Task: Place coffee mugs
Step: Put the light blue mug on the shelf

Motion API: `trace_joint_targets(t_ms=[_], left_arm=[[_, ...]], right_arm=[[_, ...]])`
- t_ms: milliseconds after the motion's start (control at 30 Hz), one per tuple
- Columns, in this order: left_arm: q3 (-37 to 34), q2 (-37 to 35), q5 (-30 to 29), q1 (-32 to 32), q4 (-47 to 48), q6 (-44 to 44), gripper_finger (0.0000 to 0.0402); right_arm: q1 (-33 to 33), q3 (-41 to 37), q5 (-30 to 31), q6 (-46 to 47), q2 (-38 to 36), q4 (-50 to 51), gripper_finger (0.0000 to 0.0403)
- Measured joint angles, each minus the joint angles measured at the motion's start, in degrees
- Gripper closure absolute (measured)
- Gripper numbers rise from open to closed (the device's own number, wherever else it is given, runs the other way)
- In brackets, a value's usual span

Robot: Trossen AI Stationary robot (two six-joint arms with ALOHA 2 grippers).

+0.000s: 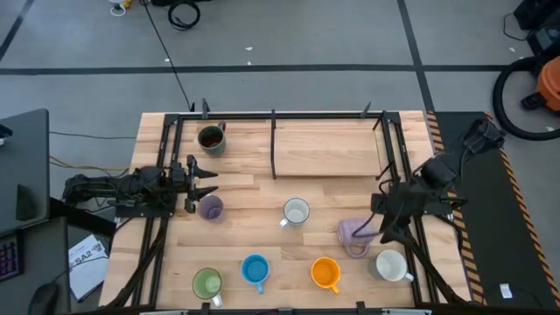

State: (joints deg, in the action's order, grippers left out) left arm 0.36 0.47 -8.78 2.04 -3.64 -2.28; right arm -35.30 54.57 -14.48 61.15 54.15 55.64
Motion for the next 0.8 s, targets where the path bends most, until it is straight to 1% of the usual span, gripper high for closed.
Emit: trace_joint_targets(t_ms=[233, 467, 633, 800], left_arm=[[0.0, 0.0, 0.0, 0.0, 0.0, 0.0, 0.0195], [0.0, 0.0, 0.0, 0.0, 0.0, 0.0, 0.0195], [0.0, 0.0, 0.0, 0.0, 0.0, 0.0, 0.0195], [0.0, 0.0, 0.0, 0.0, 0.0, 0.0, 0.0195]], right_arm=[[-6.2, 0.0, -0.5, 8.1, 5.2, 1.4, 0.0173], [-12.5, 0.0, -0.2, 13.4, 10.2, 1.4, 0.0173], [-14.9, 0.0, -0.2, 14.4, 13.8, 1.4, 0.0173], [-15.3, 0.0, -0.2, 14.4, 17.0, 1.7, 0.0173]])
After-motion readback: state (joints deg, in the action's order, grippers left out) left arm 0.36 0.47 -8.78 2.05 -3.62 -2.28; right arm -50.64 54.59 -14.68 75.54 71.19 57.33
